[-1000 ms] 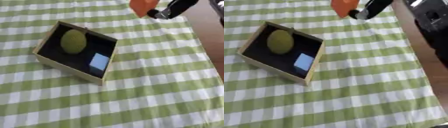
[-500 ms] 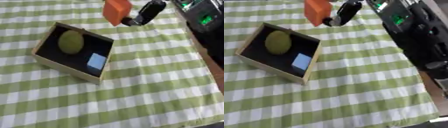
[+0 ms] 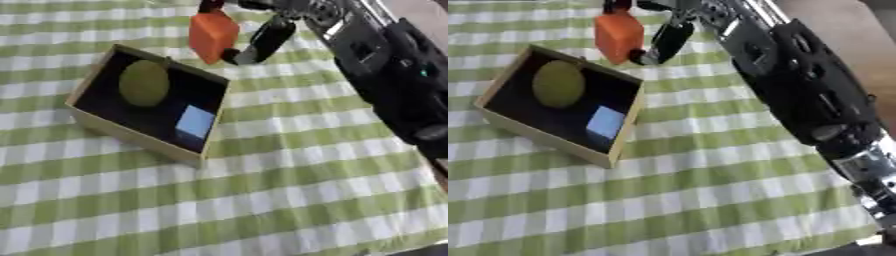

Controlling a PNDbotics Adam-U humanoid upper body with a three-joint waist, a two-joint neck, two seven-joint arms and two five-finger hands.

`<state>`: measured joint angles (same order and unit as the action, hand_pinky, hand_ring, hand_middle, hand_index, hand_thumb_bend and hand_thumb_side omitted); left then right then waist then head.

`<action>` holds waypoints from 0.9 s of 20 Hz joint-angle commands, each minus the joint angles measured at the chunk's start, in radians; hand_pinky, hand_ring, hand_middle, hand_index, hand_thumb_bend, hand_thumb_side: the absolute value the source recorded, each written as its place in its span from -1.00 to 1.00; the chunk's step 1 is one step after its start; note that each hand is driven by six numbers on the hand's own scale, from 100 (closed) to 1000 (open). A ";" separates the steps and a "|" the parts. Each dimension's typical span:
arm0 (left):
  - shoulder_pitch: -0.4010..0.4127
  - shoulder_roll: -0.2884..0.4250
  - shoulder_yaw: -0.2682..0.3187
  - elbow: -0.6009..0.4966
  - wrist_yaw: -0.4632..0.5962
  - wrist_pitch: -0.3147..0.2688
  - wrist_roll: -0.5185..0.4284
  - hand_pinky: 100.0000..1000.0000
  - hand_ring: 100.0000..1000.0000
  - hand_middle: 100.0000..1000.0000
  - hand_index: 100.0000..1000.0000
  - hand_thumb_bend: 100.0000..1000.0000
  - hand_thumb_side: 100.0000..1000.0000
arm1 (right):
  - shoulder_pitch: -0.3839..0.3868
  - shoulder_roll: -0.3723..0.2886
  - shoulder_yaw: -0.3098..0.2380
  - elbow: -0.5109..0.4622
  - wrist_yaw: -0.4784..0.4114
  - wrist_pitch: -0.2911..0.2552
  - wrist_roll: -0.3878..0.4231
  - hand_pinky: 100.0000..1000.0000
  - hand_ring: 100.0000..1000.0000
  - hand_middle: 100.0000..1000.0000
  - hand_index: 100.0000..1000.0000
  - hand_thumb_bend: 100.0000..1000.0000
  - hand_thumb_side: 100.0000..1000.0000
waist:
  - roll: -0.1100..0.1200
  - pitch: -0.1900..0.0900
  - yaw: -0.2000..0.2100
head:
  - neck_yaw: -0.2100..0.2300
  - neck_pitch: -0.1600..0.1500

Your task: Pick up objects on the table and place them in the box.

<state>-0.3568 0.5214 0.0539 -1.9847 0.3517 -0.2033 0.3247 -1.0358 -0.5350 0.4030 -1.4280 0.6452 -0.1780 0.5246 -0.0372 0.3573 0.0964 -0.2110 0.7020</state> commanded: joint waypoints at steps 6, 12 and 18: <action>-0.023 0.006 0.003 -0.015 0.006 -0.001 -0.007 0.59 0.62 0.70 0.63 -0.78 0.58 | -0.008 0.028 0.010 0.015 0.003 -0.014 0.000 0.65 0.46 0.16 0.45 -0.94 -1.00 | -0.010 -0.031 0.012 | -0.007 0.006; -0.038 -0.004 -0.001 -0.015 0.010 -0.001 -0.013 0.59 0.62 0.70 0.63 -0.77 0.58 | -0.004 0.059 0.022 0.054 0.043 -0.025 -0.008 0.65 0.48 0.18 0.47 -0.88 -0.97 | -0.013 -0.024 0.026 | -0.011 0.007; -0.037 -0.007 0.001 -0.015 0.010 -0.001 -0.013 0.59 0.62 0.70 0.63 -0.77 0.58 | 0.003 0.069 0.023 0.090 0.082 -0.046 -0.024 0.66 0.51 0.25 0.51 -0.77 -0.96 | -0.018 -0.021 0.036 | -0.011 0.006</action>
<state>-0.3817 0.5004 0.0513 -1.9847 0.3606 -0.2031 0.3144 -1.0191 -0.4571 0.4323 -1.3360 0.7165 -0.2175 0.5047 -0.0456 0.3574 0.1309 -0.2209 0.7032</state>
